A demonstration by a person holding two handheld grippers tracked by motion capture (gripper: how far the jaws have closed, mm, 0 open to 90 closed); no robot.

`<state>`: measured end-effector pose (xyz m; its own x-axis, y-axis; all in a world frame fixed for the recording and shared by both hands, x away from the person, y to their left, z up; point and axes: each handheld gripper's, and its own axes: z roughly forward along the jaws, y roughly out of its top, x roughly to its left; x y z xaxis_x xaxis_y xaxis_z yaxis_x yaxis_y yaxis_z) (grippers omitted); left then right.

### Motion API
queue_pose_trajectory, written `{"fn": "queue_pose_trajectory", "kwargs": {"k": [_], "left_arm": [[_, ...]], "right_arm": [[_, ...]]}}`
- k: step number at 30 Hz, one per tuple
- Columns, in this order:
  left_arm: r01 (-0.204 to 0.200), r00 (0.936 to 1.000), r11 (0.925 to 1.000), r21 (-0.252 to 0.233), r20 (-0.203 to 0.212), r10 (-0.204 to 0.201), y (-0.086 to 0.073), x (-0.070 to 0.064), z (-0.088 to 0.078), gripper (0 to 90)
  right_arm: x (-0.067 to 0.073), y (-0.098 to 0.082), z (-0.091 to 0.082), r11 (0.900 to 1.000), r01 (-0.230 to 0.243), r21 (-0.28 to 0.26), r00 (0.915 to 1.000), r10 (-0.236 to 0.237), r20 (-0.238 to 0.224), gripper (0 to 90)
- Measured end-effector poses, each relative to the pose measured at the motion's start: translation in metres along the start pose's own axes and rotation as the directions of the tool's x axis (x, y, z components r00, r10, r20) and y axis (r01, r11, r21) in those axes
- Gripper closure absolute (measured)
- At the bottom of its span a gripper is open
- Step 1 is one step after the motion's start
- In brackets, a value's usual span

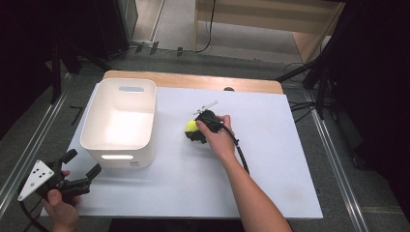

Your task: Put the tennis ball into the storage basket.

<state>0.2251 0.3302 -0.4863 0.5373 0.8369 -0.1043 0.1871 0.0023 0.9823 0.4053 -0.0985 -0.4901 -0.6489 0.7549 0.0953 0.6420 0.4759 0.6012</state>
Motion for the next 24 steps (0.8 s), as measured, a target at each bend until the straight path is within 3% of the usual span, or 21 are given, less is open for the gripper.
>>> {"fn": "queue_pose_trajectory", "kwargs": {"k": [6,11,24], "left_arm": [[0.016,0.9999,0.9998,-0.009,0.000,-0.016,0.000,0.001,-0.001,0.0],[0.005,1.0000,1.0000,0.000,-0.003,-0.005,0.000,0.000,-0.001,0.0],[0.018,0.9998,0.9998,-0.008,0.002,-0.018,0.000,0.001,0.000,0.0]], "right_arm": [[-0.002,0.001,-0.006,1.000,-0.016,-0.018,0.9998,0.016,-0.011,22.9],[-0.003,0.001,-0.015,0.999,-0.021,-0.040,0.9995,0.020,-0.025,22.9],[0.001,0.009,-0.043,0.998,0.008,-0.067,0.9980,-0.012,-0.063,22.9]]}}
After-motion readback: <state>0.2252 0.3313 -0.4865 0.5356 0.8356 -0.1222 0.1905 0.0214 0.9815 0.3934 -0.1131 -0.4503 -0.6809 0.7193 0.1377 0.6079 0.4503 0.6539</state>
